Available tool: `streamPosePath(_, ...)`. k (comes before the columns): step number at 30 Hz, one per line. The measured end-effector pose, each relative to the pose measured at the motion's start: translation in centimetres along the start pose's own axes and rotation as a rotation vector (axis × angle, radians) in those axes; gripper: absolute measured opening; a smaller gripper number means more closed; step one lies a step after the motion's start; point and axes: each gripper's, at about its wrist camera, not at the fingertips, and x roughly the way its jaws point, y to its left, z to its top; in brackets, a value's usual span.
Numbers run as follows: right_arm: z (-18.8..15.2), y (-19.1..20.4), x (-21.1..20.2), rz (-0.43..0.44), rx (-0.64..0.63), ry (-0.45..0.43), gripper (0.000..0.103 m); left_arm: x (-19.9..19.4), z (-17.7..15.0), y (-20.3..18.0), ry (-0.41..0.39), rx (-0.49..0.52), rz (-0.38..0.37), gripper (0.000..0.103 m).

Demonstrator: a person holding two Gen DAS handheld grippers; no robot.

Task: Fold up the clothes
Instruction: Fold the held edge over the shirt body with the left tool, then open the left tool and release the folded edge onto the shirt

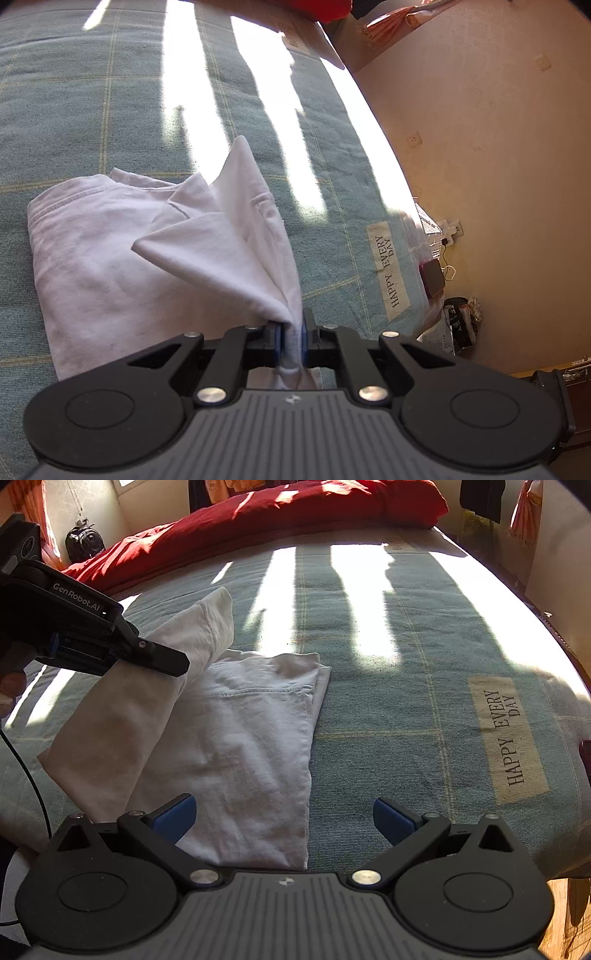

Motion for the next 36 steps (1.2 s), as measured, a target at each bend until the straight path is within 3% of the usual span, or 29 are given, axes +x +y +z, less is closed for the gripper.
streamPosePath(17,-2.3,-6.4,-0.8,-0.07,0.167,-0.014,0.103,6.2,0.0,-1.8,0.085,0.068,0.097,0.008)
streamPosePath(22,-2.3,-6.8,-0.6,-0.068,0.178,-0.014,0.103,7.0,-0.3,-2.4,0.088,0.102,0.129,0.008)
streamPosePath(26,-2.4,-6.7,-0.3,-0.067,0.176,-0.006,0.103,7.7,0.2,-2.6,0.09,0.074,0.128,0.008)
streamPosePath(27,-2.4,-6.6,-0.2,-0.067,0.176,-0.004,0.103,8.0,0.3,-2.6,0.095,0.06,0.12,0.01)
streamPosePath(29,-2.5,-6.5,-0.1,-0.066,0.176,0.0,0.103,8.5,0.5,-2.8,0.112,0.039,0.102,0.025)
streamPosePath(32,-2.6,-6.5,-0.1,-0.07,0.177,0.004,0.103,9.0,0.5,-3.6,0.103,0.058,0.109,0.028)
streamPosePath(36,-2.6,-6.6,-0.3,-0.079,0.177,0.003,0.103,9.0,0.9,-4.4,0.082,0.059,0.037,0.03)
